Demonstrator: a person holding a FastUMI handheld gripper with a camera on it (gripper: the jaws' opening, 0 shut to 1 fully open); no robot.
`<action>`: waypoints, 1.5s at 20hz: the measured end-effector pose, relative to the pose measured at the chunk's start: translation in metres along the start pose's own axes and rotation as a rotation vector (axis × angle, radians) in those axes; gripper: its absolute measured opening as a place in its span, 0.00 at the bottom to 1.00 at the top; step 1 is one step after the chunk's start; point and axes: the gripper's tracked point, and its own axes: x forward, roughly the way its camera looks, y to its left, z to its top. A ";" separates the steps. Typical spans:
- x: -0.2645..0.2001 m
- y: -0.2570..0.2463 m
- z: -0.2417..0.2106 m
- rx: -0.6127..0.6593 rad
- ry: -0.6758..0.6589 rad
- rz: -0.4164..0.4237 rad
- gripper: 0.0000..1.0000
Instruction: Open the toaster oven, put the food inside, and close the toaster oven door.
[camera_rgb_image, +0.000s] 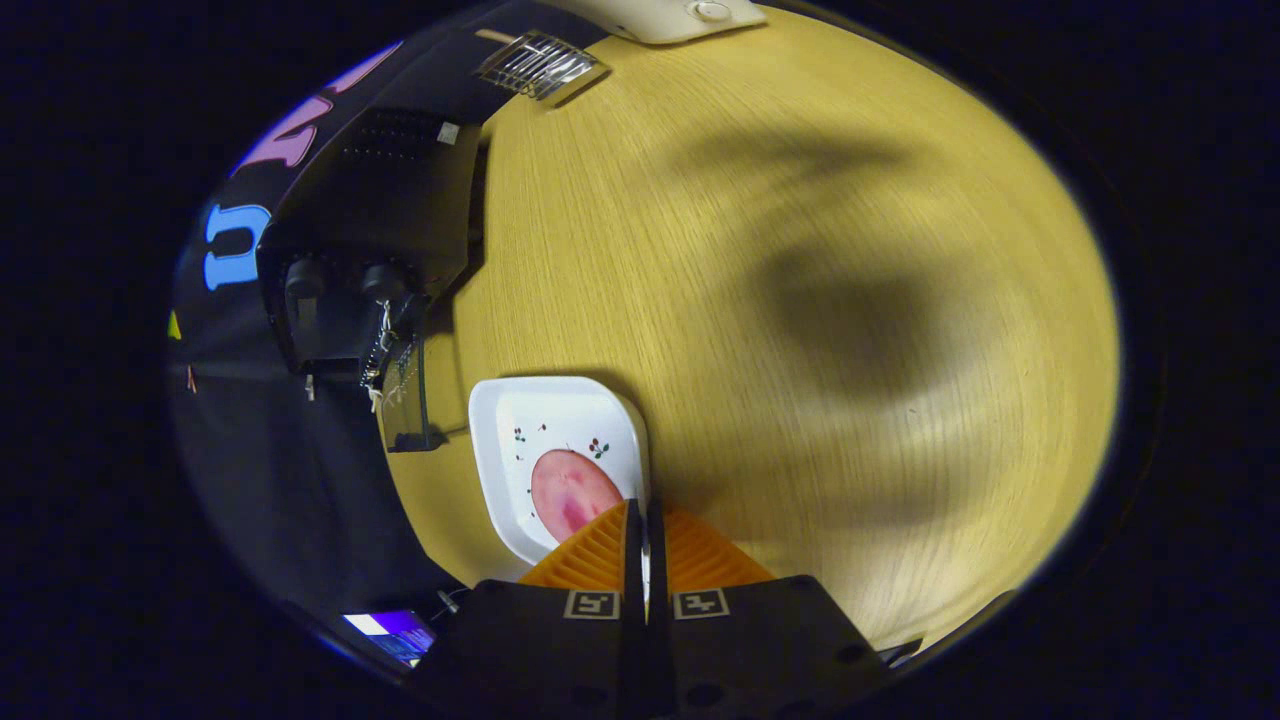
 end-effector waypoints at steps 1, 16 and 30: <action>0.001 0.001 -0.001 0.038 0.002 0.036 0.05; -0.015 0.121 -0.073 0.427 -0.248 0.363 0.05; 0.049 0.271 -0.051 0.600 -0.558 0.303 0.05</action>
